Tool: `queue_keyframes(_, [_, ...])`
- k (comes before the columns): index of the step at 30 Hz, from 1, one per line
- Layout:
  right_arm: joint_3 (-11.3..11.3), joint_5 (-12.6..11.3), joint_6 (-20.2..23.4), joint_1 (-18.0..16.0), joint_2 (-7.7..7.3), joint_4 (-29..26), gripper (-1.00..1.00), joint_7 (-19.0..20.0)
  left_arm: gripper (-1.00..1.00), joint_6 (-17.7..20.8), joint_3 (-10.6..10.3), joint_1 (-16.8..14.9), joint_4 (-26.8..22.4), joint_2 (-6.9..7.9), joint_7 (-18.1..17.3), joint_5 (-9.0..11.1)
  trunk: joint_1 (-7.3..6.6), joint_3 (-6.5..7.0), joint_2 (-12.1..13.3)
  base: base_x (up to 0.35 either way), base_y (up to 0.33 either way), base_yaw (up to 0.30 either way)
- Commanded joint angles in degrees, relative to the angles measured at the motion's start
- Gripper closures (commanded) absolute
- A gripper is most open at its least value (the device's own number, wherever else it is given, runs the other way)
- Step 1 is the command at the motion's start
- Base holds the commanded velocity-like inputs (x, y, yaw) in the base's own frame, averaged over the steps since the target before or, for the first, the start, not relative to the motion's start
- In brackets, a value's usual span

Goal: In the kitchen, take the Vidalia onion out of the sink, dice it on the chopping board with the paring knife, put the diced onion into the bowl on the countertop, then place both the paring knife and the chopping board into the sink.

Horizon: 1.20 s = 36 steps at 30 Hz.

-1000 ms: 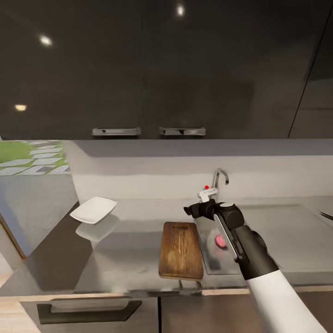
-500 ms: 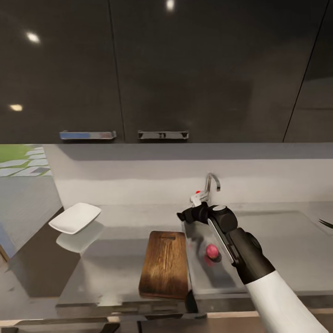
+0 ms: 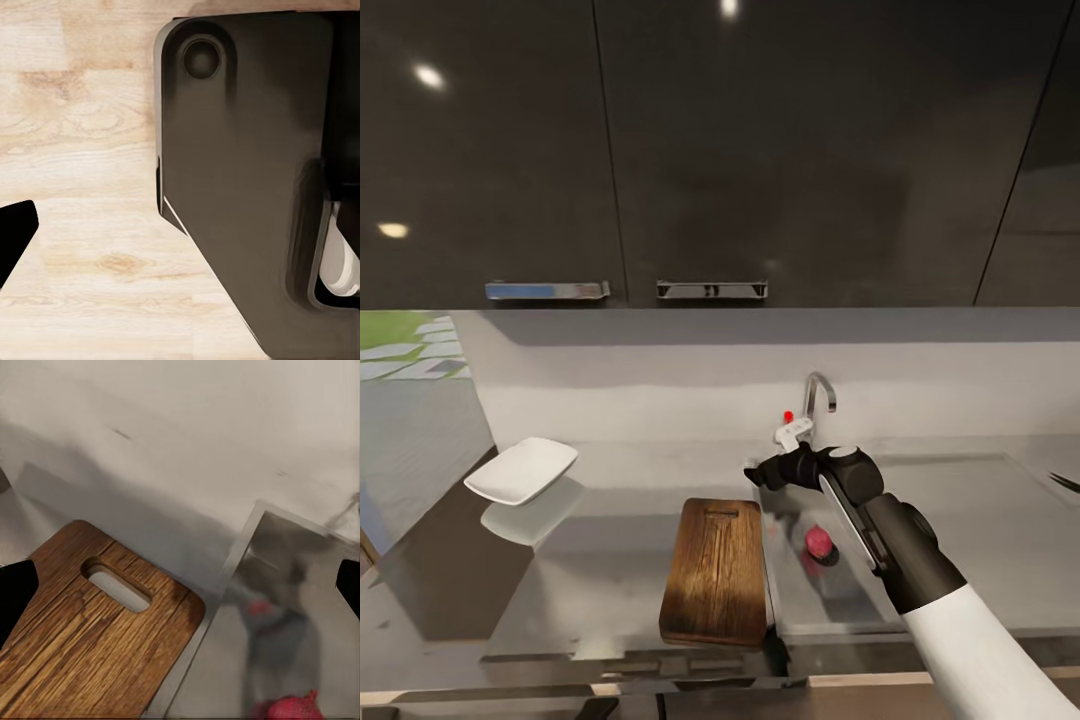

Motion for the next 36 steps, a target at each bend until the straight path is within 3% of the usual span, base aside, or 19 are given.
queue_keyframes(1, [0.07,0.02,0.23,-0.04,-0.06,0.01,-1.0,0.12,-1.0,-0.33,-0.02,-0.03,0.12,0.0,0.01,0.04,0.02,-0.13,-0.06,0.0,0.0,0.0])
queue_keyframes(24, [0.28,0.02,0.23,-0.04,-0.05,0.08,-1.0,0.38,-1.0,-0.33,-0.02,-0.03,0.14,-0.09,0.02,0.04,0.02,-2.22,-0.06,0.0,0.0,0.0])
queue_keyframes(36, [0.65,0.02,0.13,-0.04,-0.11,0.08,-1.0,0.42,-1.0,-0.33,0.03,-0.03,0.13,-0.09,0.02,0.04,0.02,-2.32,-0.06,0.0,0.0,0.0])
